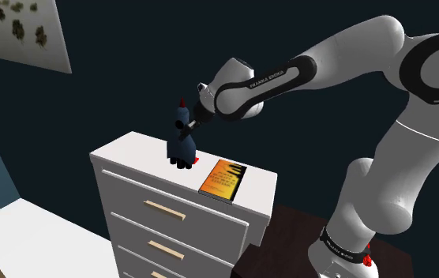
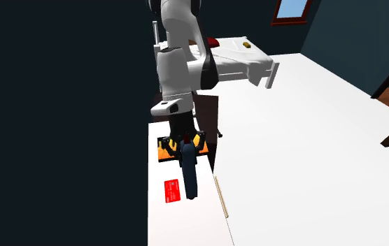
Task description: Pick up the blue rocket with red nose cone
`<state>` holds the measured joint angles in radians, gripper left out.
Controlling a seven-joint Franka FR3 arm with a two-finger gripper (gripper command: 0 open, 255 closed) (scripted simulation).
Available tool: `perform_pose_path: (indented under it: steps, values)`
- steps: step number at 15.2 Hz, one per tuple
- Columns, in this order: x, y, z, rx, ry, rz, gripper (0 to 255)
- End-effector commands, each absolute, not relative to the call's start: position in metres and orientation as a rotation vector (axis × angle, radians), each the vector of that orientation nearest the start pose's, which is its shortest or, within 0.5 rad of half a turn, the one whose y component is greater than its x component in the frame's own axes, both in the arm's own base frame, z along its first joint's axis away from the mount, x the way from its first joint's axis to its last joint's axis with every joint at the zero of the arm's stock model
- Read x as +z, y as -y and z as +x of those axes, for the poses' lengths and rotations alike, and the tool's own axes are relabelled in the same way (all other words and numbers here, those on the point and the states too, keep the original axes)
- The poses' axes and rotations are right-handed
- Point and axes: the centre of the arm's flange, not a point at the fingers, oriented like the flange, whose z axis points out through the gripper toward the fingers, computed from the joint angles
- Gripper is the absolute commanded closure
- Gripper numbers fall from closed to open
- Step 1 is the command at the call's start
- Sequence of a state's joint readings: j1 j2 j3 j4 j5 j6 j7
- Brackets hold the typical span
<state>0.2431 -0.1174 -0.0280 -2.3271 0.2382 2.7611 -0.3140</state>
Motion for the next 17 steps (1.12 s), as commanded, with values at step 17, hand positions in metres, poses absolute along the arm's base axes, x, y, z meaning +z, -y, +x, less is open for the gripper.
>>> perform_pose_path:
  steps: [17]
  values:
    - [0.527, -0.104, 0.522, -0.826, 0.481, -2.865, 255]
